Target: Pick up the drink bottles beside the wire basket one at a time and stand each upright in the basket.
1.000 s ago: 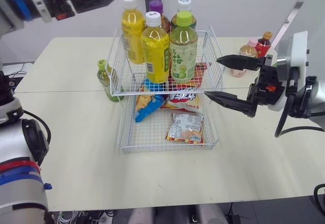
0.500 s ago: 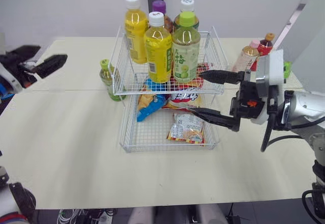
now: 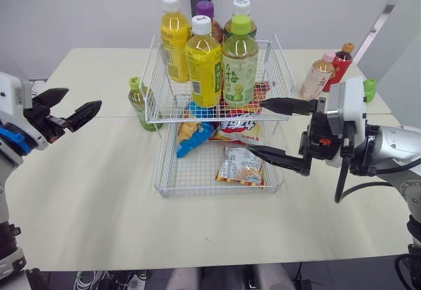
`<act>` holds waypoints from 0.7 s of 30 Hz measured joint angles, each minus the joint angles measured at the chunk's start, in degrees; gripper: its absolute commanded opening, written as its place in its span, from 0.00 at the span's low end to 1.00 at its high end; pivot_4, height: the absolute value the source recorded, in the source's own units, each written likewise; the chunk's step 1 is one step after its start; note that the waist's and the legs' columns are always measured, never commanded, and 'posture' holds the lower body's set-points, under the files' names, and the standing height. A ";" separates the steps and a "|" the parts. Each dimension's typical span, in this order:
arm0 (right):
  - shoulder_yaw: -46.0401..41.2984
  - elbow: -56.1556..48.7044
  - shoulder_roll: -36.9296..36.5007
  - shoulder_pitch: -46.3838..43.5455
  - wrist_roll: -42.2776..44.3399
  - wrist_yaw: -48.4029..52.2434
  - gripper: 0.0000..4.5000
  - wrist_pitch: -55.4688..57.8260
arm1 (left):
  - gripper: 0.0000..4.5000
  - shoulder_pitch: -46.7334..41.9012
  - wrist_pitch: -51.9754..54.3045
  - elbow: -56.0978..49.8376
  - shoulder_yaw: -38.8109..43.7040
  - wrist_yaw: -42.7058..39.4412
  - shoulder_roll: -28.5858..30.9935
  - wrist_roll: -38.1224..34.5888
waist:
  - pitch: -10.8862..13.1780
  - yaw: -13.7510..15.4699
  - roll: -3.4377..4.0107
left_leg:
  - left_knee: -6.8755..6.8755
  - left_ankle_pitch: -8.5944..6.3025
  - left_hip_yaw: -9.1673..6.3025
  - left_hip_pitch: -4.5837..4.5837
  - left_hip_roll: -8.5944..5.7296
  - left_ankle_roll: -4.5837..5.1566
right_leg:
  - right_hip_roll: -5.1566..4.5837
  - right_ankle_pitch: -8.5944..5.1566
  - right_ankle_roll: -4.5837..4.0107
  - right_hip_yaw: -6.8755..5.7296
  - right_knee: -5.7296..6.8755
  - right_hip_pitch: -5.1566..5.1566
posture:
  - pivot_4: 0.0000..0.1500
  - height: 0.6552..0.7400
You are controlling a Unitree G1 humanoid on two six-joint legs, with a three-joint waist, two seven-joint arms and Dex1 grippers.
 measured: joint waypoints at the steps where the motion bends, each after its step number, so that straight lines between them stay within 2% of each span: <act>1: 0.02 -0.21 -0.02 0.27 -0.24 -0.05 1.00 -0.04 | 1.00 -0.48 -0.26 0.27 -0.37 0.19 -0.52 -0.02 | 0.00 0.05 0.00 | 0.00 0.00 0.01 0.00 -0.01 0.00 | 0.01 0.00 0.00 0.00 0.00 0.00 | 1.00 1.00; 9: 1.12 -2.17 0.20 0.72 -1.90 -0.95 1.00 -0.10 | 1.00 -8.25 -1.46 4.56 -7.06 4.75 -5.81 0.49 | 0.00 0.05 -0.01 | 0.03 0.00 0.00 0.00 -0.05 0.00 | 0.06 0.01 0.02 -0.04 0.01 0.02 | 1.00 1.00; 21: 2.10 -3.03 0.57 0.81 -2.02 -2.43 1.00 -0.09 | 1.00 -23.61 -6.38 19.53 -17.80 12.83 -12.15 7.44 | -0.01 -0.04 -0.02 | 0.03 0.00 0.00 0.00 -0.09 0.00 | 0.07 0.02 0.03 -0.04 0.03 0.01 | 1.00 1.00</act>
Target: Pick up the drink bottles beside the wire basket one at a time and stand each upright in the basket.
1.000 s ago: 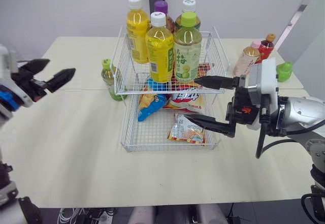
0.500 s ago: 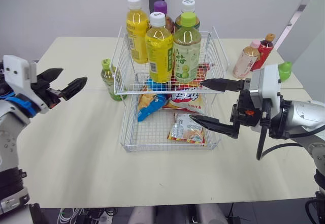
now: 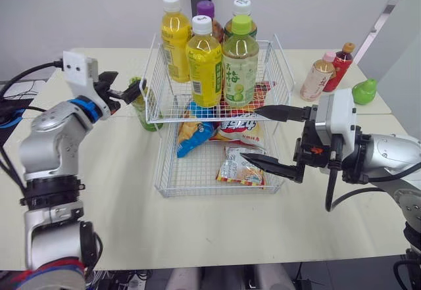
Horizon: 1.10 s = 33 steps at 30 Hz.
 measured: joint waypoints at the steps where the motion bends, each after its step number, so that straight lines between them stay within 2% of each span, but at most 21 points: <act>1: -0.01 -0.20 0.00 0.07 0.00 -0.33 1.00 0.00 | 1.00 -0.53 -0.47 0.90 -0.62 0.26 -0.37 0.63 | 0.00 -0.01 0.00 | 0.00 0.00 0.00 0.00 0.00 0.00 | 0.00 0.00 0.00 0.00 0.00 0.00 | 1.00 1.00; 8: -0.58 -0.98 -0.06 1.04 0.08 -1.66 1.00 0.05 | 1.00 -3.20 -2.01 6.21 -2.22 1.19 -1.35 2.79 | 0.00 -0.04 0.00 | 0.00 0.00 -0.02 0.00 0.00 0.00 | 0.00 0.00 0.00 -0.01 0.00 0.00 | 1.00 1.00; 11: -1.05 -1.14 -0.11 1.76 0.12 -1.93 1.00 0.24 | 0.86 -3.25 -2.55 6.89 -2.19 1.10 -1.41 2.98 | 0.00 -0.04 0.00 | 0.00 0.00 -0.02 0.00 -0.01 0.00 | 0.00 0.00 0.00 0.00 0.00 0.00 | 1.00 1.00; 19: -1.22 -1.34 -0.14 1.79 0.12 -2.07 1.00 0.24 | 0.30 -3.75 -3.40 7.42 -2.23 0.56 -1.67 3.17 | 0.00 -0.04 0.00 | 0.00 0.00 -0.02 0.00 -0.01 0.00 | 0.00 0.00 0.00 0.00 0.00 0.00 | 1.00 1.00; 33: -4.62 -1.04 -1.93 2.33 0.06 -3.64 1.00 0.52 | 0.29 -3.20 -4.07 6.65 -2.21 0.24 -2.14 3.87 | 0.00 -0.04 0.00 | 0.02 0.00 -0.02 0.00 -0.02 0.00 | -0.01 0.00 0.00 0.01 0.01 0.01 | 1.00 1.00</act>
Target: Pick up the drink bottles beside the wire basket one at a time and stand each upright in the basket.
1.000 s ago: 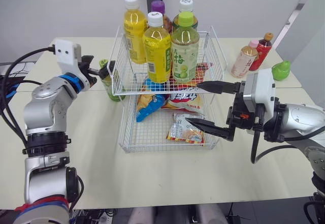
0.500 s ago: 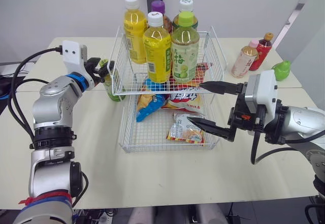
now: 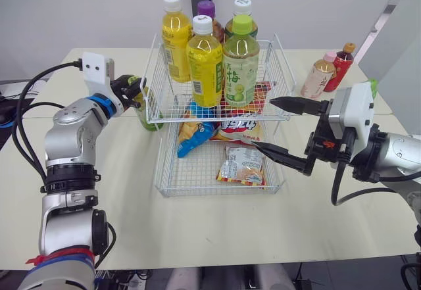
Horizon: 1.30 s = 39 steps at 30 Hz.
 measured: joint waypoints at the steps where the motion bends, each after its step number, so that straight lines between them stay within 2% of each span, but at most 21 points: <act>1: 0.02 -0.05 0.18 0.00 0.00 -0.42 1.00 0.00 | 0.29 0.04 0.00 -0.08 0.02 0.11 -0.07 0.00 | 0.00 0.00 0.00 | 0.00 0.00 0.00 0.00 0.00 0.00 | 0.00 0.00 0.00 0.00 0.00 0.00 | 1.00 1.00; 9: 0.31 -0.26 0.53 -0.03 0.01 -1.89 1.00 0.00 | 0.29 1.56 2.77 -3.89 0.22 0.73 0.87 -0.13 | 0.00 -0.02 0.00 | 0.00 0.00 -0.01 0.00 0.01 0.00 | 0.01 0.00 0.00 -0.01 0.00 -0.01 | 1.00 1.00; 12: 0.29 -0.31 0.50 -0.03 0.07 -1.79 1.00 -0.01 | 0.29 1.78 5.78 -5.59 0.54 -0.17 3.67 -1.03 | 0.01 -0.15 -0.01 | -0.02 0.00 -0.02 -0.01 0.03 0.00 | 0.03 0.00 0.00 -0.02 0.00 -0.03 | 1.00 1.00; 14: 0.05 -0.27 0.16 -0.04 0.33 -0.94 1.00 -0.09 | 0.29 0.04 9.21 -6.00 0.73 -2.71 7.59 -2.65 | 0.02 -0.21 -0.02 | -0.02 0.00 -0.02 -0.05 0.05 0.00 | 0.07 0.00 -0.01 -0.07 -0.01 -0.06 | 1.00 1.00; 20: -2.94 1.65 0.09 -2.31 4.85 1.05 1.00 -0.26 | 0.29 -15.18 17.96 -4.39 0.29 -12.35 19.39 -6.47 | 0.03 -0.21 -0.05 | 0.00 0.00 0.11 -0.10 -0.03 0.00 | 0.05 -0.01 0.02 -0.08 -0.06 -0.01 | 1.00 1.00; 23: -5.16 3.47 -0.04 -3.28 7.41 2.37 1.00 -0.51 | 0.29 -23.43 21.75 -1.38 -2.01 -17.87 22.36 -7.14 | 0.03 -0.06 -0.04 | 0.02 0.00 0.13 -0.07 -0.05 0.00 | 0.05 -0.03 0.06 -0.14 -0.04 0.05 | 1.00 1.00; 32: -9.03 7.91 -2.68 -4.41 12.46 6.02 1.00 -0.62 | 0.29 -46.52 31.23 11.58 -11.69 -30.88 23.45 -6.34 | 0.06 -0.43 -0.03 | -0.02 0.00 0.19 -0.13 -0.04 0.01 | 0.07 -0.13 0.12 -0.12 -0.03 -0.02 | 1.00 1.00; 39: -9.48 9.07 -3.82 -3.66 13.21 9.30 1.00 -1.33 | 0.29 -53.68 31.80 15.13 -17.35 -38.67 20.33 -4.51 | 0.06 -0.44 -0.02 | 0.01 0.00 0.20 -0.12 -0.02 0.01 | 0.07 -0.13 0.13 -0.10 0.02 -0.02 | 1.00 1.00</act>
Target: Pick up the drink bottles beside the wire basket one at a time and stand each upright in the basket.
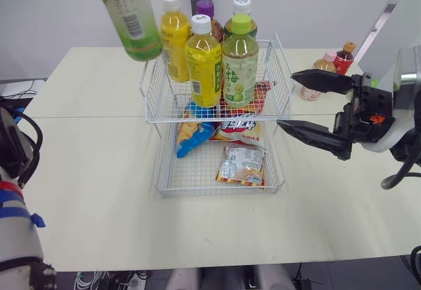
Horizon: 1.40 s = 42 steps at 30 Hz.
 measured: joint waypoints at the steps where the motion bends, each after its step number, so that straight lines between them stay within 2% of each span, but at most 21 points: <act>1: 0.00 -0.01 -0.01 0.35 -0.01 0.03 1.00 -0.03 | 0.29 -0.22 -0.22 0.31 -0.86 -0.70 -0.48 0.46 | 0.00 -0.01 0.00 | 0.00 0.00 -0.01 0.00 0.01 0.00 | 0.00 0.00 0.00 -0.01 0.00 0.00 | 1.00 1.00; 6: 0.00 -0.03 -0.01 0.51 -0.14 -0.06 1.00 -0.53 | 0.29 1.21 -1.93 -0.06 -1.90 -1.88 -2.57 1.87 | 0.02 -0.10 0.03 | -0.03 0.00 0.01 0.00 0.02 0.00 | -0.01 0.00 -0.01 0.04 -0.01 -0.04 | 1.00 1.00; 14: 0.00 -0.29 -0.39 0.47 -0.11 -0.88 1.00 -1.04 | 0.29 8.49 -4.78 -1.78 -2.09 -1.67 -5.52 2.93 | 0.02 -0.14 0.05 | -0.01 0.00 -0.06 -0.01 0.01 0.00 | -0.02 0.01 -0.02 0.08 0.00 -0.06 | 1.00 1.00; 21: 0.95 -4.30 -0.36 0.77 -1.88 -5.91 1.00 -1.07 | 0.29 12.14 -6.75 -3.62 -1.38 -0.31 -7.61 3.36 | 0.02 -0.07 0.05 | 0.02 0.00 -0.10 -0.01 0.00 0.00 | -0.04 0.01 -0.02 0.10 0.01 -0.05 | 1.00 1.00; 30: 2.53 -9.23 0.43 3.35 -1.25 -11.21 1.00 -0.87 | 0.29 14.69 -6.61 -5.76 -0.02 0.89 -8.08 2.90 | 0.02 0.07 0.05 | 0.05 0.00 -0.12 -0.01 -0.01 0.00 | -0.04 0.01 -0.02 0.10 0.02 -0.04 | 1.00 1.00; 42: 3.01 -10.06 -0.39 3.67 0.40 -12.48 1.00 -0.87 | 0.29 17.23 -4.02 -9.40 2.77 2.89 -8.14 1.30 | 0.01 0.13 0.05 | 0.07 0.00 -0.12 0.00 -0.01 0.00 | -0.04 0.01 -0.02 0.09 0.02 -0.02 | 1.00 1.00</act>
